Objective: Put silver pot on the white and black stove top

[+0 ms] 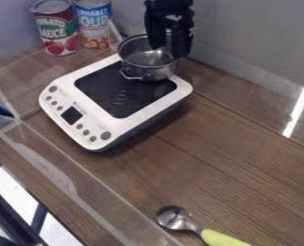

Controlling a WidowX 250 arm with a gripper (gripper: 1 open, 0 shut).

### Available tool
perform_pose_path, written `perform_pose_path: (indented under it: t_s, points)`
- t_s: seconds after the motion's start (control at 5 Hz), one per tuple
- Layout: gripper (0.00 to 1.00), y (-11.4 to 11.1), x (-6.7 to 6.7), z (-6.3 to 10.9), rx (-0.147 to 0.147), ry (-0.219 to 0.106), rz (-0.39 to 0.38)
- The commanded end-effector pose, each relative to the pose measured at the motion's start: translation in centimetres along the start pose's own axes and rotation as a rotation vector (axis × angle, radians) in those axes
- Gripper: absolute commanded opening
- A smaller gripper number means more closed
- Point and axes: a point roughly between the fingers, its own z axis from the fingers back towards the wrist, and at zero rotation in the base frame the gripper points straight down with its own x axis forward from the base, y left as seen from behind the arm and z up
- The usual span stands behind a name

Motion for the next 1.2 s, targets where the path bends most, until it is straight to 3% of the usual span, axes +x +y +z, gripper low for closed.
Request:
perform_pose_path:
  t_s: [0.0,0.4,0.6,0.8,1.0]
  points:
    - [1.00,0.1,-0.4,4.4,0.039,-0.085,0.067]
    - [1.00,-1.2,-0.9,5.7,-0.001,-0.070,0.093]
    - [0.00,-1.4,-1.5,5.9,-0.023,-0.062,0.146]
    - [1.00,-1.4,-2.0,5.7,-0.040,-0.047,0.196]
    - [1.00,-2.0,-1.7,6.0,-0.034,-0.035,0.177]
